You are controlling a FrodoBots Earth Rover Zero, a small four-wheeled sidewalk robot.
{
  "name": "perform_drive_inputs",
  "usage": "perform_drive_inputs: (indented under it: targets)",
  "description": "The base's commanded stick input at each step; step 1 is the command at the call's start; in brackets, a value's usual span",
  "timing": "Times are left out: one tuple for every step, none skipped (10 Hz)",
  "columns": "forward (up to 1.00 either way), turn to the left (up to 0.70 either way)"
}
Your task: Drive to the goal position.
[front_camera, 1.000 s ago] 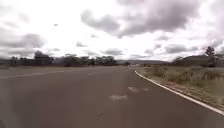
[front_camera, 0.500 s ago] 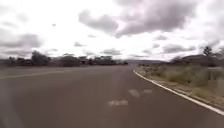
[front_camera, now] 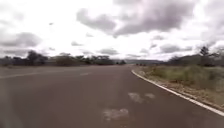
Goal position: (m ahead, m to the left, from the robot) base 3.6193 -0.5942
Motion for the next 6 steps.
perform_drive_inputs:
  targets:
    - [0.69,-0.14]
    - [0.69,-0.14]
    - [0.69,-0.14]
    - [0.69,-0.14]
    - [0.69,-0.14]
    - [0.69,-0.14]
